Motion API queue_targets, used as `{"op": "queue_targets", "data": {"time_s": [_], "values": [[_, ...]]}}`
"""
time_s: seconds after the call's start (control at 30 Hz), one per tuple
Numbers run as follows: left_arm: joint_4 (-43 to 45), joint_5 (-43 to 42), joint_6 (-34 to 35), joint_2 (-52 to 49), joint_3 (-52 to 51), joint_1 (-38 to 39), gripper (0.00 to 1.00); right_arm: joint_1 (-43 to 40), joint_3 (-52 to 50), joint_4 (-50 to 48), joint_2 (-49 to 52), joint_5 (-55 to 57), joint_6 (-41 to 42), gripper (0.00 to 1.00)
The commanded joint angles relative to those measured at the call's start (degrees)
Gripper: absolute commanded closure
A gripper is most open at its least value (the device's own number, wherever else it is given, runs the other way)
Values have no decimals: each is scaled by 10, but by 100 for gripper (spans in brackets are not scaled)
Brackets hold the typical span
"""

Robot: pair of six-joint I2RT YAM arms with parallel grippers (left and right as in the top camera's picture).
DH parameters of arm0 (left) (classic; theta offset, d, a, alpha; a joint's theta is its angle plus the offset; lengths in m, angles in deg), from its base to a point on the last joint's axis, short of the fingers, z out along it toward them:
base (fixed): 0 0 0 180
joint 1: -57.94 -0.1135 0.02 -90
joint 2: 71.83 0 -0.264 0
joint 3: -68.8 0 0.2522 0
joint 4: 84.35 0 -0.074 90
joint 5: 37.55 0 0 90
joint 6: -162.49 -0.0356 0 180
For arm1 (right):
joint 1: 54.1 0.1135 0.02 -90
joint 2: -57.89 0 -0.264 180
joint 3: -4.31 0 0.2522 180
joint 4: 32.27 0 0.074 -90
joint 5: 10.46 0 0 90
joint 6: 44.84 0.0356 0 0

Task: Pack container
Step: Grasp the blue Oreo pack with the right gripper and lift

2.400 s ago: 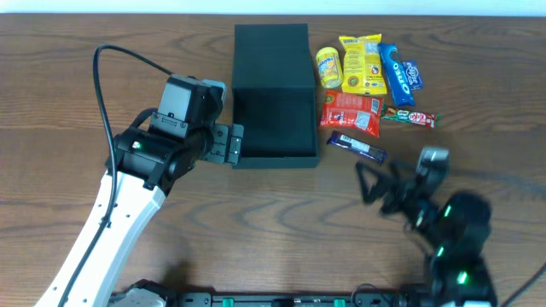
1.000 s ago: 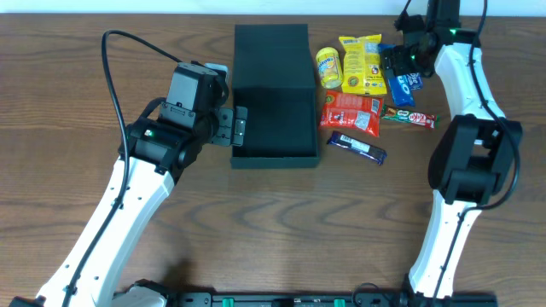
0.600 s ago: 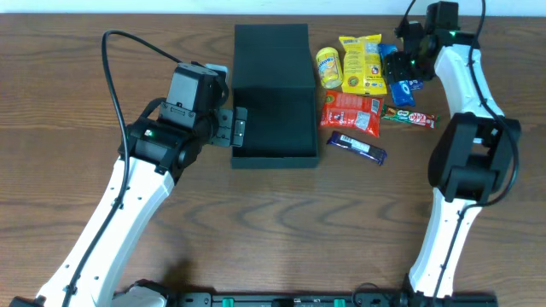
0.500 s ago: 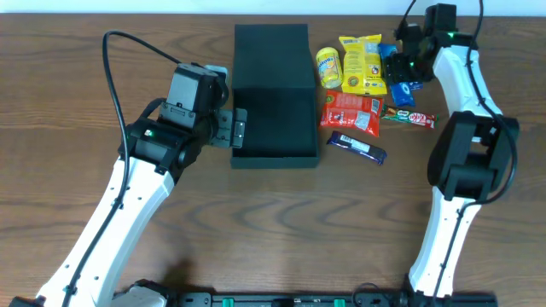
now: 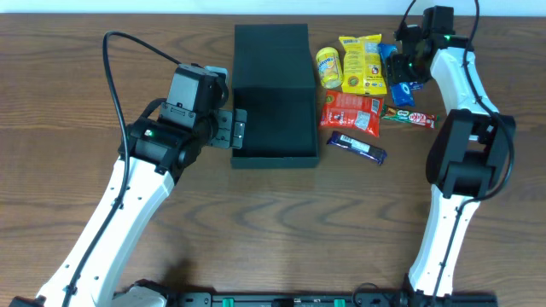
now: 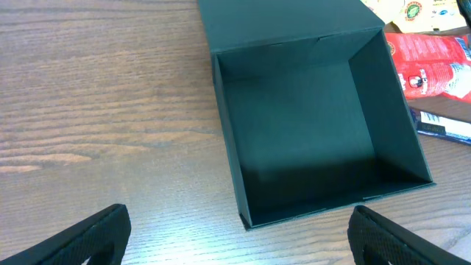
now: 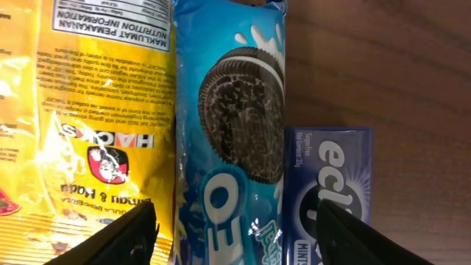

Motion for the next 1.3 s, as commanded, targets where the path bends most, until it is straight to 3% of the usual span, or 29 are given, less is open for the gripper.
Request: {"op": "queue_targets", "data": {"time_s": [0.0, 0.33, 0.97, 1.27], "values": [[-1, 10, -4, -1, 11, -1, 5, -2, 11, -1, 19, 6, 14, 33], [-1, 10, -3, -1, 11, -1, 5, -1, 11, -5, 21, 5, 26, 48], [-1, 11, -4, -1, 11, -1, 5, 21, 11, 15, 37, 6, 41, 48], [0, 11, -4, -1, 11, -1, 5, 21, 11, 11, 38, 6, 42, 55]]}}
